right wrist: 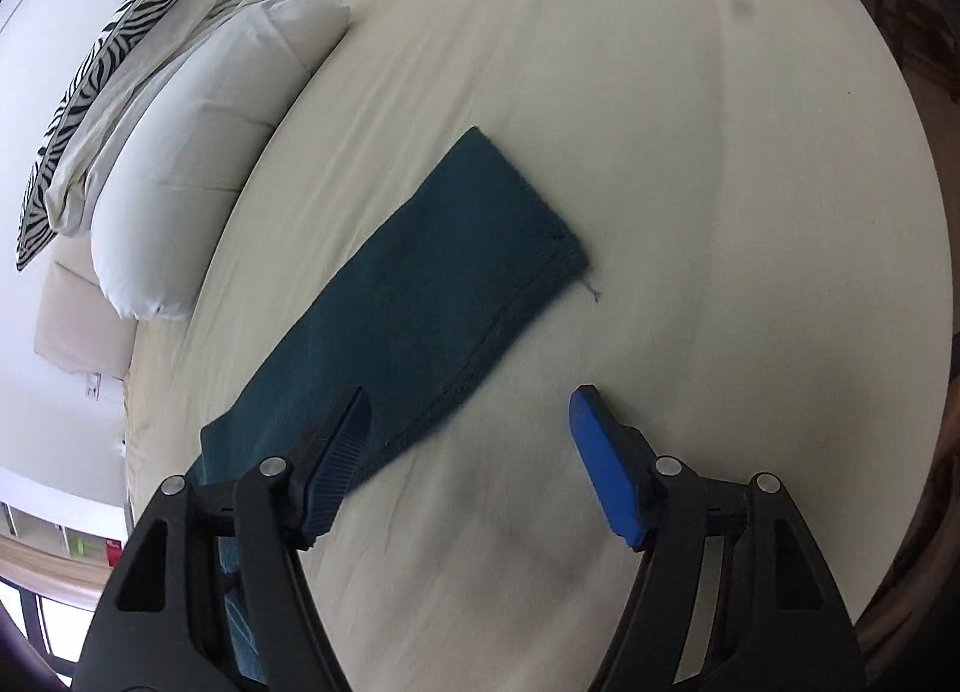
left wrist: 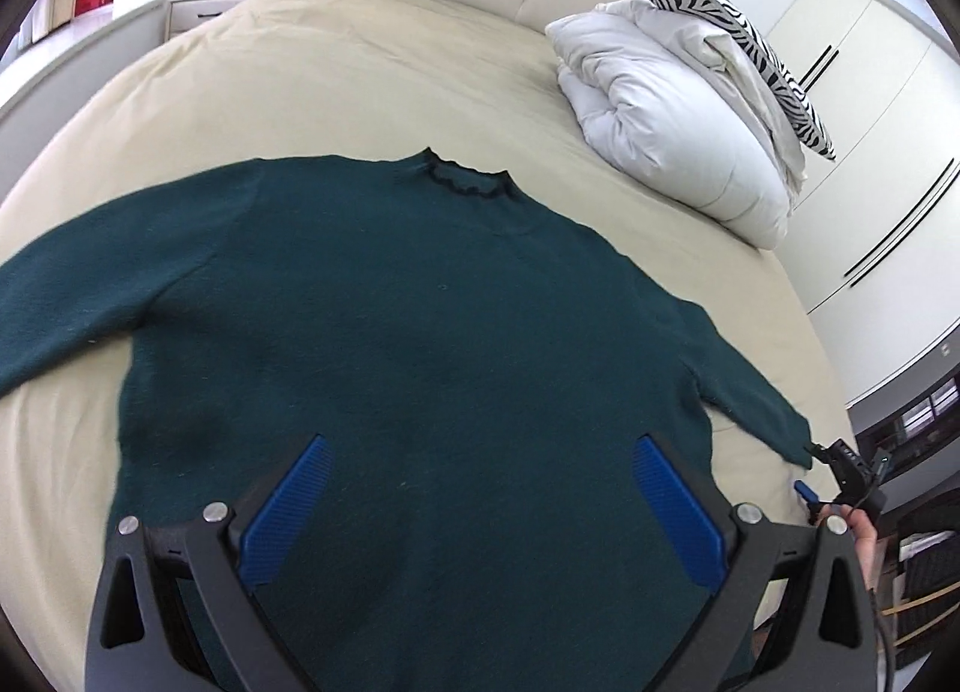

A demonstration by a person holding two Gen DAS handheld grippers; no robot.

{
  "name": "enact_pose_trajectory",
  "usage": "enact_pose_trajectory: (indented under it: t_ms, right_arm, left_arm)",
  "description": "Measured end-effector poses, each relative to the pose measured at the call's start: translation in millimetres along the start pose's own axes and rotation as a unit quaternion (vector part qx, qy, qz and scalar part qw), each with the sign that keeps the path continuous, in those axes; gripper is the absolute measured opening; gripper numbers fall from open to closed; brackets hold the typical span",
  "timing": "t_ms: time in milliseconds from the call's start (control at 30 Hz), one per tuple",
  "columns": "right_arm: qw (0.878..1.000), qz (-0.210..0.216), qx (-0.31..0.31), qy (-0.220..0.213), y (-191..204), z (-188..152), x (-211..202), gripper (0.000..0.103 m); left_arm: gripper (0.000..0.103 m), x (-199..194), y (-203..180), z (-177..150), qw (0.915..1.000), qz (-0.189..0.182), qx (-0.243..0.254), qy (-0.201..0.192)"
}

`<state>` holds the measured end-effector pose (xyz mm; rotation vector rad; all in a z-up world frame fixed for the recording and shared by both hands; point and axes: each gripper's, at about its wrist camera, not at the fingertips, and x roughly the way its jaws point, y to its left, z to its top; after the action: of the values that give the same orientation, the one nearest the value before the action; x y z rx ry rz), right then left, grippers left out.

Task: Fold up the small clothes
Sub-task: 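Grasp the sweater sleeve cuff with the right gripper and lift it, then fold the sleeve across the sweater body with the right gripper while the left gripper pinches the body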

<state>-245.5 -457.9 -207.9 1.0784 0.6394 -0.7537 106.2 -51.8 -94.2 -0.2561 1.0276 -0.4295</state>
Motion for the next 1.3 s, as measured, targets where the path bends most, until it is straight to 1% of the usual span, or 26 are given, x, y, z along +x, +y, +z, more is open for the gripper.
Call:
enact_pose_trajectory:
  t_ms: [133, 200, 267, 300, 333, 367, 400, 433, 467, 533, 567, 600, 667, 767, 833, 900, 967, 1000, 1033, 1100, 1167, 1233, 1267, 1300]
  right_arm:
    - [1.000, 0.009, 0.008, -0.011, 5.5, 23.8, 21.1, 0.068]
    - [0.999, 0.018, 0.021, -0.017, 8.7, 37.6, 30.9, 0.067]
    - [0.999, 0.026, 0.025, -0.027, 9.4, 50.6, 39.4, 0.058]
    - [0.999, 0.023, 0.023, -0.029, 9.4, 55.6, 40.2, 0.044]
    - [0.999, 0.014, 0.018, -0.027, 7.4, 62.3, 43.6, 0.023]
    - [1.000, 0.004, 0.014, -0.024, 8.6, 66.6, 47.6, 0.015]
    - [1.000, 0.003, 0.009, -0.019, 10.2, 66.8, 46.1, 0.009]
    - [1.000, -0.002, -0.004, -0.020, 18.1, 67.0, 44.3, 0.007]
    - [0.999, -0.009, -0.029, -0.030, 31.3, 66.4, 40.4, 0.007]
    - [0.995, -0.011, -0.093, -0.046, 62.6, 56.4, 27.7, 0.007]
    - [0.990, -0.008, -0.127, -0.052, 85.2, 50.1, 23.0, 0.007]
    - [0.986, 0.002, -0.157, -0.055, 107.5, 42.5, 18.8, 0.007]
    - [0.974, 0.038, -0.219, -0.050, 161.9, 20.8, 11.9, 0.007]
    - [0.944, 0.091, -0.316, -0.036, 250.0, -32.1, 3.2, 0.006]
    - [0.926, 0.130, -0.355, -0.011, 297.6, -71.2, 5.1, 0.006]
    - [0.908, 0.163, -0.385, 0.026, 336.8, -118.7, 13.9, 0.006]
    - [0.891, 0.181, -0.411, 0.065, 362.0, -165.7, 28.4, 0.006]
    - [0.884, 0.183, -0.423, 0.083, 371.2, -189.7, 38.6, 0.007]
    - [0.879, 0.182, -0.430, 0.100, 376.1, -210.7, 47.5, 0.007]
    - [0.871, 0.183, -0.432, 0.144, 383.7, -247.0, 72.4, 0.007]
    - [0.866, 0.172, -0.438, 0.167, 383.5, -276.2, 90.3, 0.011]
    - [0.866, 0.165, -0.436, 0.180, 372.9, -295.1, 100.5, 0.013]
    - [0.868, 0.171, -0.431, 0.180, 362.2, -301.7, 99.7, 0.014]
    - [0.870, 0.184, -0.423, 0.175, 358.6, -296.8, 100.3, 0.017]
  left_arm:
    - [0.103, 7.8, -1.4, 2.4, 0.9999, -0.011, -0.009, -0.005]
    - [0.100, 10.2, -0.7, 2.4, 0.9999, -0.012, -0.009, -0.006]
    - [0.090, 13.5, 1.2, 2.6, 0.9999, -0.010, -0.011, -0.002]
    - [0.087, 15.6, 2.4, 2.9, 0.9999, -0.012, -0.012, 0.002]
    - [0.083, 16.7, 3.5, 3.3, 0.9998, -0.014, -0.013, 0.005]
    - [0.078, 17.7, 4.6, 4.0, 0.9998, -0.016, -0.014, 0.005]
    - [0.075, 18.5, 5.6, 4.5, 0.9997, -0.019, -0.015, 0.005]
    - [0.072, 19.1, 6.6, 5.6, 0.9996, -0.023, -0.017, 0.004]
    - [0.072, 19.6, 8.0, 5.9, 0.9995, -0.027, -0.018, 0.004]
    - [0.071, 19.1, 9.0, 7.9, 0.9992, -0.035, -0.017, -0.001]
    - [0.071, 18.2, 9.9, 8.9, 0.9991, -0.038, -0.016, -0.004]
    - [0.071, 16.3, 11.7, 10.5, 0.9989, -0.043, -0.019, -0.007]
    - [0.071, 11.9, 16.6, 13.2, 0.9982, -0.053, -0.026, -0.013]
    - [0.070, 2.9, 25.9, 19.7, 0.9969, -0.065, -0.035, -0.026]
    - [0.070, -4.0, 35.2, 22.9, 0.9958, -0.072, -0.043, -0.036]
    - [0.070, -8.9, 46.0, 24.8, 0.9946, -0.078, -0.054, -0.042]
    - [0.070, -10.4, 55.9, 25.6, 0.9934, -0.086, -0.064, -0.043]
    - [0.070, -10.2, 60.9, 25.4, 0.9930, -0.088, -0.067, -0.042]
    - [0.070, -8.7, 65.0, 25.4, 0.9928, -0.089, -0.069, -0.040]
    - [0.070, -3.8, 71.7, 25.7, 0.9924, -0.092, -0.076, -0.033]
    - [0.071, 5.6, 77.5, 25.7, 0.9912, -0.099, -0.085, -0.022]
    - [0.072, 14.7, 80.6, 25.2, 0.9900, -0.105, -0.093, -0.011]
    - [0.074, 20.9, 81.5, 26.2, 0.9894, -0.108, -0.097, -0.006]
    - [0.076, 25.6, 81.3, 26.9, 0.9887, -0.112, -0.100, -0.001]
